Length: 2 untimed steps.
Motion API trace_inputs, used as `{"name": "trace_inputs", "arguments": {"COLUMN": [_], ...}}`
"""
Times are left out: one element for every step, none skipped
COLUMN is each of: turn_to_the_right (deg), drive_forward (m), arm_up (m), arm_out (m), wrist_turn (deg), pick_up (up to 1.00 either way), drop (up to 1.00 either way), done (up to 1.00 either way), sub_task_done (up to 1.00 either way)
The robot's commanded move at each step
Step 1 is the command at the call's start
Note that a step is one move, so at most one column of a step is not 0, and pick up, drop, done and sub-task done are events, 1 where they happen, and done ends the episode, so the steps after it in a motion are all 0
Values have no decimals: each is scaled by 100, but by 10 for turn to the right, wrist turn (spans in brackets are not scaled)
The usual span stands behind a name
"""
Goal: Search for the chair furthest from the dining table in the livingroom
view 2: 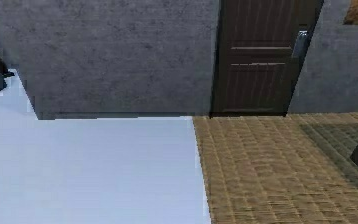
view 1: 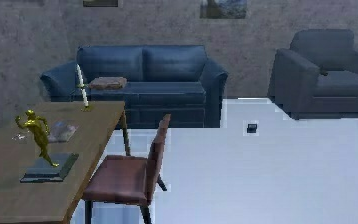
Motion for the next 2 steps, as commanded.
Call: {"name": "trace_inputs", "arguments": {"turn_to_the_right": [0,-450], "drive_forward": [15,0], "arm_up": [0,0], "arm_out": [0,0], "wrist_turn": [0,0], "pick_up": [0,0], "drop": [0,0], "done": [0,0], "sub_task_done": [0,0]}}
